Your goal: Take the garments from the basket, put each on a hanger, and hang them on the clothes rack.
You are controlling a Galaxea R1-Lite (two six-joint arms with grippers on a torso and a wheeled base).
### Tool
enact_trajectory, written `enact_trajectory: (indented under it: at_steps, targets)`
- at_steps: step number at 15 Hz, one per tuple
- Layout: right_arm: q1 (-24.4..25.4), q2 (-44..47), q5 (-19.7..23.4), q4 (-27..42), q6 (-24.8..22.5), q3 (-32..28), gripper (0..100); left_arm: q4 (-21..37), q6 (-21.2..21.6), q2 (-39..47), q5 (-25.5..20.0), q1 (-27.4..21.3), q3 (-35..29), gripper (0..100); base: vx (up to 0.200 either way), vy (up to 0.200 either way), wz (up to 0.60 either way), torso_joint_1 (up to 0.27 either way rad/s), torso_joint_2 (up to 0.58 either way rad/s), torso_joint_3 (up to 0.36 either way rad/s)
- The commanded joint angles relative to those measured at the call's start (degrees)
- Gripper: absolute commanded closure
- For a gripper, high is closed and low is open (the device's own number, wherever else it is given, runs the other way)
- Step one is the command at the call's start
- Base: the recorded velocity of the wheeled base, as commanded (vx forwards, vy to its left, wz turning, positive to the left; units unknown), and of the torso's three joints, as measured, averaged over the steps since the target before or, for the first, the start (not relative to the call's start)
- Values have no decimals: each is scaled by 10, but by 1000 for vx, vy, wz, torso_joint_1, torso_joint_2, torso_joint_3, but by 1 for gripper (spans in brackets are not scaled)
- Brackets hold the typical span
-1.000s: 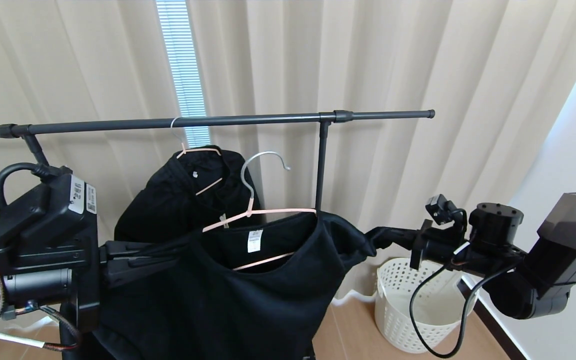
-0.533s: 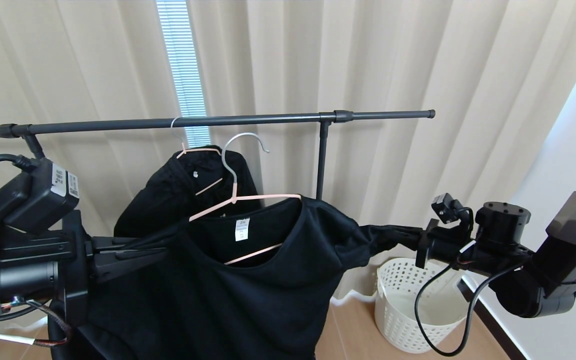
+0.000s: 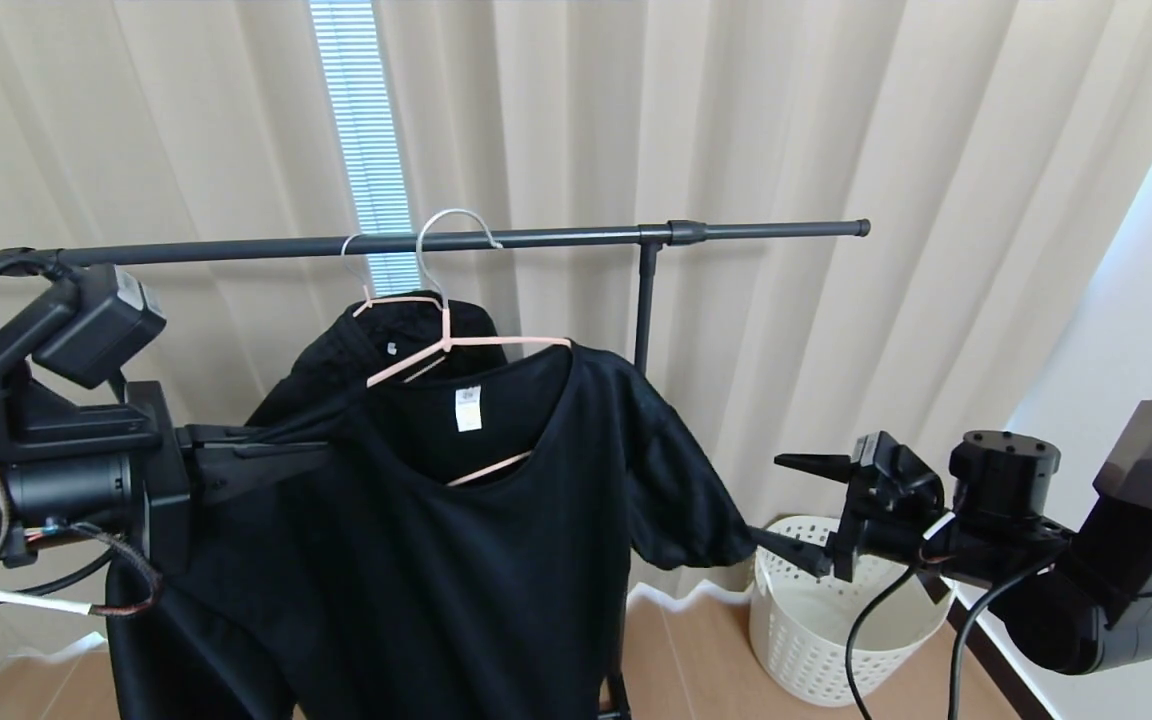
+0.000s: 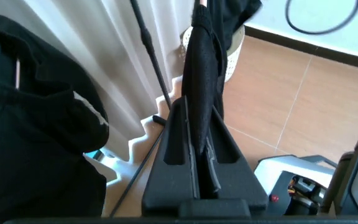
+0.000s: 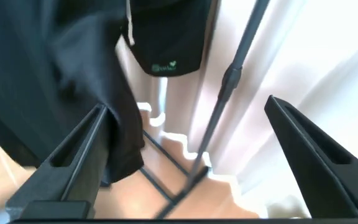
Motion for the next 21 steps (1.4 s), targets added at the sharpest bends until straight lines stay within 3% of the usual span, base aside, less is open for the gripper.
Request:
enact_trajectory:
  at_steps: [1,5,8,10,13,18,21]
  targets:
    - [2,-2,0,0,-15,12,0,0,-24,34,0,12,-35,100,0,0,0,0,0,0]
    - [21,-25,-1,2,-33,19,0,0,-77,77,12,13,-84,100,0,0,0,0,0,0]
    - [62,-82,-60,4,36,21,0,-2,-77,114,58,9,-106,100,0,0,0,0,0,0]
    - [116,-131,-123,5,119,16,0,-30,-96,148,85,6,-119,100,0,0,0,0,0,0]
    - [142,-153,-179,19,152,-6,0,-48,-101,187,159,-17,-137,100,0,0,0,0,0,0]
    - [145,-162,-190,38,154,-13,0,-74,-169,273,281,-80,-209,100,0,0,0,0,0,0]
    - [145,-162,-190,38,154,-12,0,-75,-185,330,325,-91,-269,100,0,0,0,0,0,0]
